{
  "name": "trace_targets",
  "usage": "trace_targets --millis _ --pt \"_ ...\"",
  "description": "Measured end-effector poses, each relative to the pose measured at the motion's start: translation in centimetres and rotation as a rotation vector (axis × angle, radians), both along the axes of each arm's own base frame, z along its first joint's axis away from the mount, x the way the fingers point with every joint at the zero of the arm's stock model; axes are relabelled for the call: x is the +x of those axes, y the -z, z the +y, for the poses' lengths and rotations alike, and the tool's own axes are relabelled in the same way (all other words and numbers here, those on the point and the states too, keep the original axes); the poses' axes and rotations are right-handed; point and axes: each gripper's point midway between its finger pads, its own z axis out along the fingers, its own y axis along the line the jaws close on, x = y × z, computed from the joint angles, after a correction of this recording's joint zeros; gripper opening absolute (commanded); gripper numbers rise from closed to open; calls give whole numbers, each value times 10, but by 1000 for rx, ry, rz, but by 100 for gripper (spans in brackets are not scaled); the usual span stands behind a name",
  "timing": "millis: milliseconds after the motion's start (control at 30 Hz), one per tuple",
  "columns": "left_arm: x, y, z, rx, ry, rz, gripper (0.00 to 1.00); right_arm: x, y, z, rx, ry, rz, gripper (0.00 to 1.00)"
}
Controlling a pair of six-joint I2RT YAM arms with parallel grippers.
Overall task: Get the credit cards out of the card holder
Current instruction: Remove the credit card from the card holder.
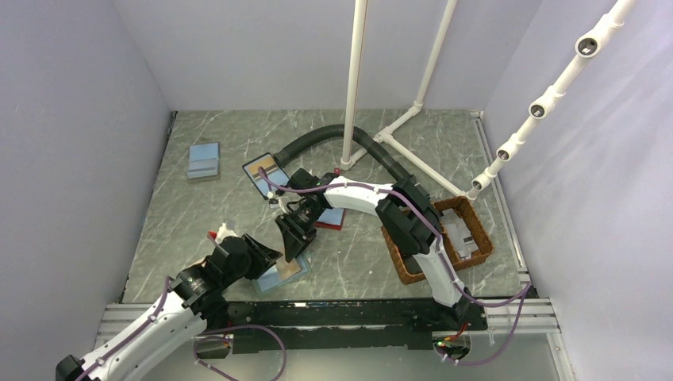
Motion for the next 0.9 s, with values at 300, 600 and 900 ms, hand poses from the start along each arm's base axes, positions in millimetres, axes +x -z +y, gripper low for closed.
trace_targets --millis 300,600,900 --pt "-9 2 8 -2 -16 16 55 1 0 0 -3 5 -2 37" --pt "-16 12 17 12 -43 54 63 -4 -9 4 35 -5 45 30" --pt "-12 11 15 1 -49 32 72 -16 -25 12 97 -24 128 32"
